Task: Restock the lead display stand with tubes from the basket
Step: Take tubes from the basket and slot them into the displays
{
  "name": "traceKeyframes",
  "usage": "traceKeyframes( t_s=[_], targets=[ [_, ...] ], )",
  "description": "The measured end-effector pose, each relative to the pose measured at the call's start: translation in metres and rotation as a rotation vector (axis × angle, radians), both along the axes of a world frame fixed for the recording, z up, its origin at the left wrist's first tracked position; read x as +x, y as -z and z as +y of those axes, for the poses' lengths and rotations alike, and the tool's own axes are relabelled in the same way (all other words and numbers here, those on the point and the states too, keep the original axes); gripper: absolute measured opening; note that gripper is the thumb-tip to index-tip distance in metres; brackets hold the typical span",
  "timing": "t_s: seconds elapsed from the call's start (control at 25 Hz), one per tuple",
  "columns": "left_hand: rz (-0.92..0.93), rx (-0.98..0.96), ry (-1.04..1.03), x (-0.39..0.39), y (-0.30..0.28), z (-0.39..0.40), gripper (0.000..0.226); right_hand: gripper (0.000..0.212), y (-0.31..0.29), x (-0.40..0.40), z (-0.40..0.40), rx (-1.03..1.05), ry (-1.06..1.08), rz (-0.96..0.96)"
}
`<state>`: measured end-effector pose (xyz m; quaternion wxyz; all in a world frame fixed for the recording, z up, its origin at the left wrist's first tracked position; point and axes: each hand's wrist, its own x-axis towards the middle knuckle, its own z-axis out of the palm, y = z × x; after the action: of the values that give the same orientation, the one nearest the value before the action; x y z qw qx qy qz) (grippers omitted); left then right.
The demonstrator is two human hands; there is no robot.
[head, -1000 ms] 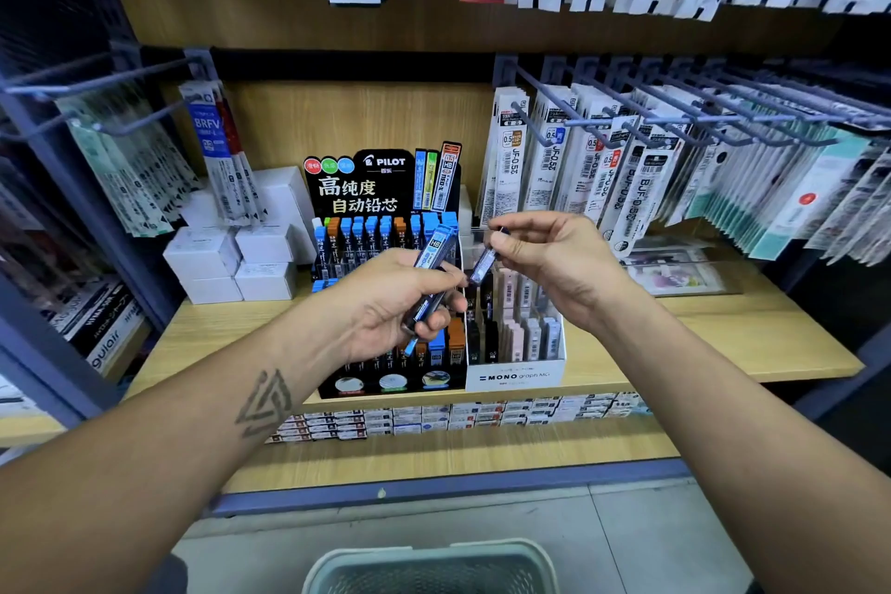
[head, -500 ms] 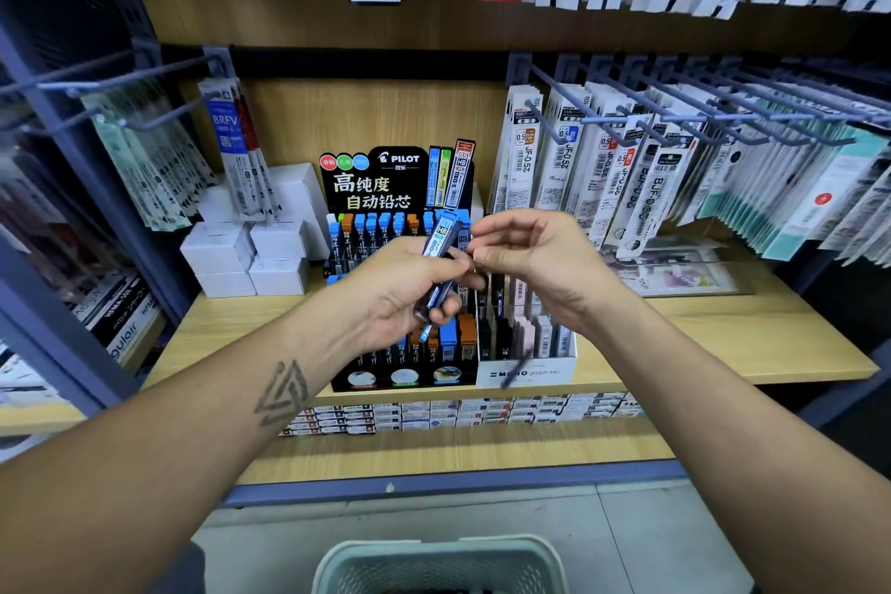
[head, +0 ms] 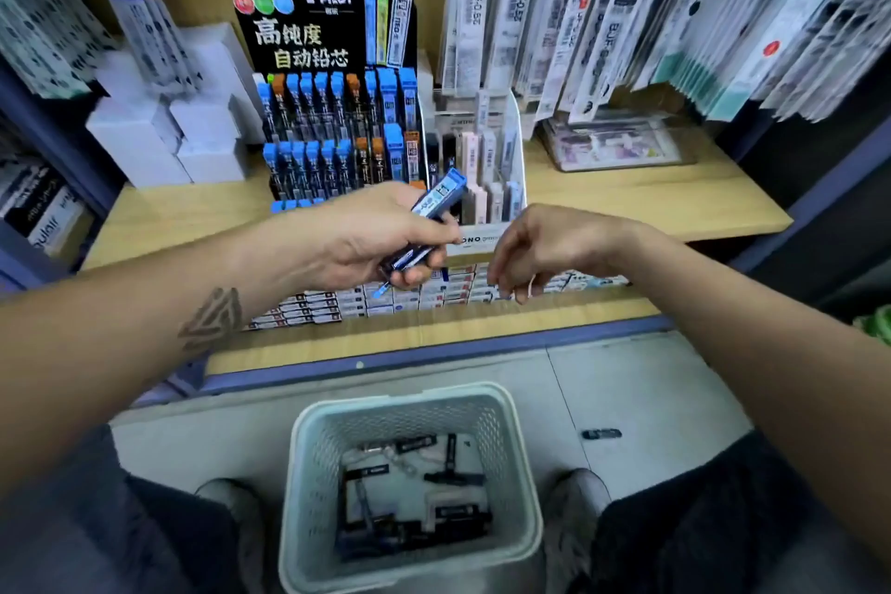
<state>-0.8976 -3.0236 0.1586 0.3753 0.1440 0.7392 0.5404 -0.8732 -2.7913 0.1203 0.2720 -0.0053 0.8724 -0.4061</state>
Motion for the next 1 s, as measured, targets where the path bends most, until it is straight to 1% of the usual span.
traceKeyframes(
  t_s=[0.04,0.08,0.12,0.16,0.28,0.4,0.44,0.52,0.6,0.68,0.84,0.92,1.0],
  targets=[
    [-0.02,-0.045,0.053,0.011,0.013,0.005,0.002,0.014,0.016,0.009,0.006,0.117,-0.085,-0.093],
    [-0.032,-0.074,0.089,0.019,0.026,0.011,0.003,0.013,0.033,0.015,0.013,0.226,-0.133,-0.144],
    [-0.041,-0.094,0.108,0.026,0.042,0.02,0.004,0.012,0.052,0.021,0.02,0.304,-0.14,-0.168],
    [-0.043,-0.111,0.114,0.032,0.058,0.03,0.005,0.01,0.071,0.027,0.028,0.353,-0.099,-0.18],
    [-0.068,-0.177,0.093,0.046,0.115,0.075,0.008,0.009,0.133,0.051,0.06,0.419,0.167,-0.172],
    [-0.14,-0.205,0.065,0.06,0.167,0.131,0.009,0.009,0.202,0.082,0.091,0.46,0.5,-0.193],
    [-0.166,-0.208,0.054,0.065,0.18,0.147,0.011,0.01,0.224,0.095,0.096,0.482,0.576,-0.184],
    [-0.231,-0.208,0.044,0.073,0.204,0.179,0.014,0.02,0.265,0.12,0.103,0.546,0.694,-0.17],
    [-0.281,-0.223,0.042,0.077,0.229,0.204,0.017,0.03,0.296,0.139,0.106,0.58,0.766,-0.18],
    [-0.314,-0.255,0.029,0.075,0.252,0.221,0.019,0.034,0.32,0.145,0.108,0.608,0.811,-0.224],
    [-0.344,-0.326,0.008,0.071,0.286,0.24,0.016,0.033,0.355,0.141,0.112,0.639,0.956,-0.264],
    [-0.358,-0.344,0.017,0.071,0.296,0.246,0.014,0.032,0.366,0.141,0.114,0.675,0.953,-0.258],
    [-0.358,-0.356,0.022,0.07,0.301,0.25,0.014,0.031,0.368,0.143,0.113,0.699,0.89,-0.28]
  ],
)
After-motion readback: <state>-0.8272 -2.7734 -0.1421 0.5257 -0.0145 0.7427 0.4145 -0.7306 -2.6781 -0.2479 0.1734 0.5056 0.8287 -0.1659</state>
